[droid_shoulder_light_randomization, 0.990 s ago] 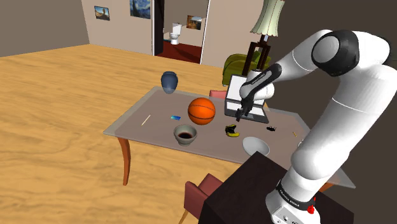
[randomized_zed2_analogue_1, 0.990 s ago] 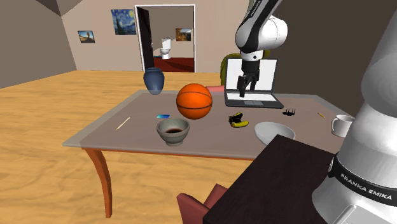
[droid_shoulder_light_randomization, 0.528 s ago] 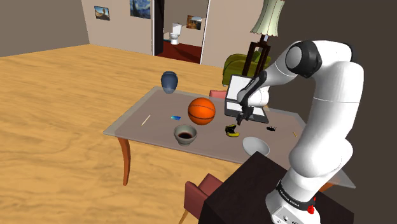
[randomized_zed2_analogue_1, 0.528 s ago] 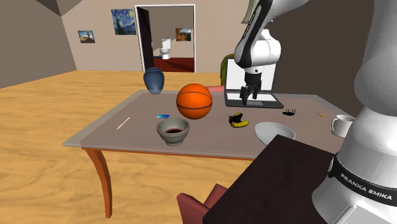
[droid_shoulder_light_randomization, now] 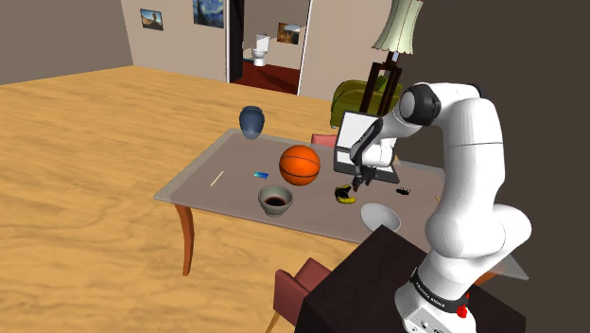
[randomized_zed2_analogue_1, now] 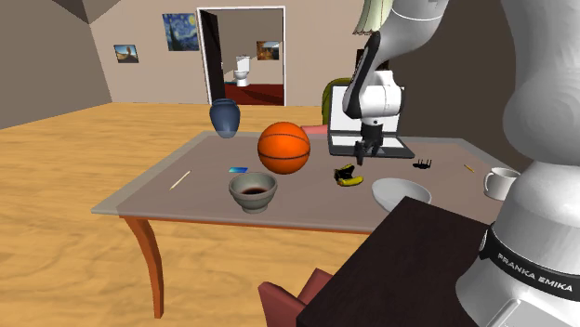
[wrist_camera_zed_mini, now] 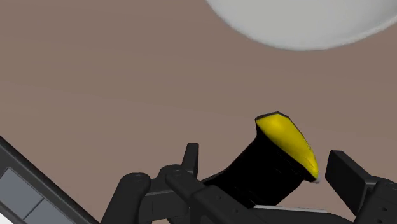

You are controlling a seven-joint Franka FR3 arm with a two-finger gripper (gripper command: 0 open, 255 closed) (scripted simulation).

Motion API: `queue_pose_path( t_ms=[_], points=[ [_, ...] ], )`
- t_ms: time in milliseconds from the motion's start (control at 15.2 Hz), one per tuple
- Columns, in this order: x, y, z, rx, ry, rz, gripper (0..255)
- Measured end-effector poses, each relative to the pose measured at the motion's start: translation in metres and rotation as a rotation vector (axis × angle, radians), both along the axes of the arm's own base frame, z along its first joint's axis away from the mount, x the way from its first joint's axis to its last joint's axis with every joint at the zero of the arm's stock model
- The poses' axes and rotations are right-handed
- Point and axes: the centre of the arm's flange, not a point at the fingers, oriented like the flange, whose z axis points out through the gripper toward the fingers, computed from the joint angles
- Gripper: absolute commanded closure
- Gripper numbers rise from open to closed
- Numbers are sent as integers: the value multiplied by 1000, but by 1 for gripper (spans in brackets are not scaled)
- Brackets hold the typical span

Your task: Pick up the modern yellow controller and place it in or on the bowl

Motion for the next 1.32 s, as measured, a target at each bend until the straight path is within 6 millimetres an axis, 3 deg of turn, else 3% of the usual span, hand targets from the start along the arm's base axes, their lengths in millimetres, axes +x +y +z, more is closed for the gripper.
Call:
queue_pose_path(
  t_ms=[132, 594, 1056, 1122, 1320],
  points=[
    [3, -15, -16, 2, -2, -12, 0],
    [7, -23, -53, 2, -3, -16, 0],
    [7, -24, -60, 2, -3, -16, 0],
    [7, -24, -60, 2, -3, -16, 255],
    [6, -24, -60, 2, -3, -17, 255]
  ],
)
